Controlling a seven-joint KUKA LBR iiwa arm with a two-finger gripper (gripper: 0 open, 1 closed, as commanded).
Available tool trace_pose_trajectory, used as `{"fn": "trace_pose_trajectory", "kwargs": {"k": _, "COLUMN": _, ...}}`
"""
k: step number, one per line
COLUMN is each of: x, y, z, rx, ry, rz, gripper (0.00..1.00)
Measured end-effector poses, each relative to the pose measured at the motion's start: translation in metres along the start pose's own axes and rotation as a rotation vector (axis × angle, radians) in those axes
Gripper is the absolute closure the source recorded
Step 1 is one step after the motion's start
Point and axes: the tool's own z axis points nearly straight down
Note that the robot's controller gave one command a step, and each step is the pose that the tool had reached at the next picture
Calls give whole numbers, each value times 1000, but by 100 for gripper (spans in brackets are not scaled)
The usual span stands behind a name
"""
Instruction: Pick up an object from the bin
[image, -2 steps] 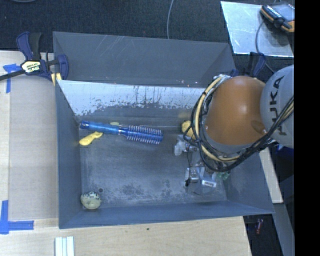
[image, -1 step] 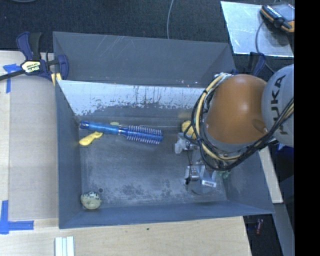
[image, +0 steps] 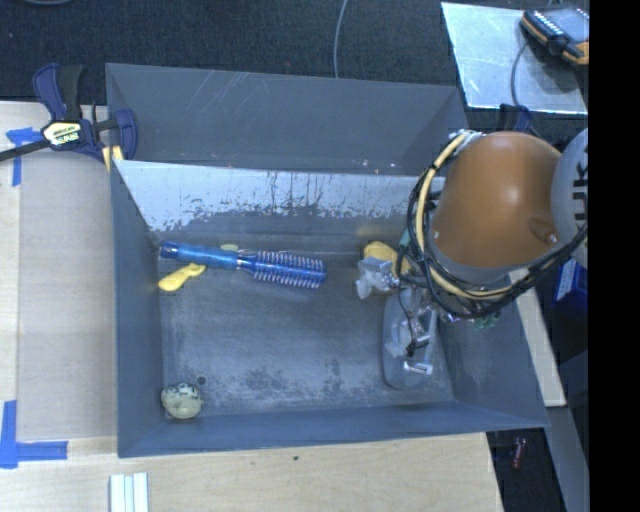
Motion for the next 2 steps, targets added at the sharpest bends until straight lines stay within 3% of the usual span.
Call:
{"fn": "trace_pose_trajectory", "kwargs": {"k": 1, "x": 10, "y": -19, "z": 5, "rx": 0, "ry": 0, "rz": -101, "gripper": 0}}
{"fn": "trace_pose_trajectory", "kwargs": {"k": 2, "x": 17, "y": -41, "z": 17, "rx": 1, "ry": 0, "rz": 1, "gripper": 0}}
